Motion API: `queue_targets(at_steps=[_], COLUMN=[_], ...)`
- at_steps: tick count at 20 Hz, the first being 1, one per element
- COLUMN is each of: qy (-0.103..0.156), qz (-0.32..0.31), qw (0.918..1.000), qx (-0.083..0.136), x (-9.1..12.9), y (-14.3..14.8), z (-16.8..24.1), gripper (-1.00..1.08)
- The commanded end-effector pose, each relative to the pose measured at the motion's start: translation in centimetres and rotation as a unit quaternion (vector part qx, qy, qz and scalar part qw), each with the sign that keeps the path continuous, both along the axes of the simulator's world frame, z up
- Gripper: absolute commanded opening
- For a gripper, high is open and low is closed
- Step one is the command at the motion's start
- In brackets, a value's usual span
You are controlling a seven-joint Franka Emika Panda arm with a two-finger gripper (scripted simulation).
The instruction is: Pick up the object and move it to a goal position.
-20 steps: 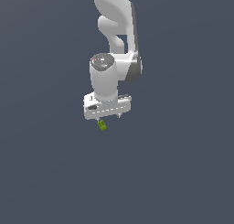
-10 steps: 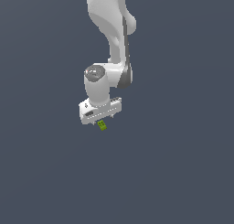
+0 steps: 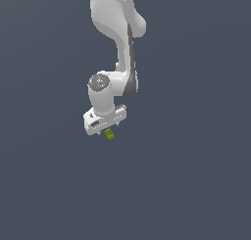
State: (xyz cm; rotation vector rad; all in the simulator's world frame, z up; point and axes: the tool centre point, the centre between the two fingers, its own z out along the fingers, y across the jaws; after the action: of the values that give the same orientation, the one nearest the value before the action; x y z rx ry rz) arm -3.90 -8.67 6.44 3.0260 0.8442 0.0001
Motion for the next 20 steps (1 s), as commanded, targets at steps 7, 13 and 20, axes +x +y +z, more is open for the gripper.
queue_targets(at_steps=[7, 13, 20], qy=[0.000, 0.000, 0.000], qz=[0.003, 0.005, 0.005], qw=[1.0000, 1.0000, 1.0000], qx=[0.000, 0.000, 0.000], x=[-0.1, -0.2, -0.1], y=[-0.1, -0.1, -0.1], z=[-0.7, -3.3, -5.2], gripper=[1.00, 1.00, 1.00])
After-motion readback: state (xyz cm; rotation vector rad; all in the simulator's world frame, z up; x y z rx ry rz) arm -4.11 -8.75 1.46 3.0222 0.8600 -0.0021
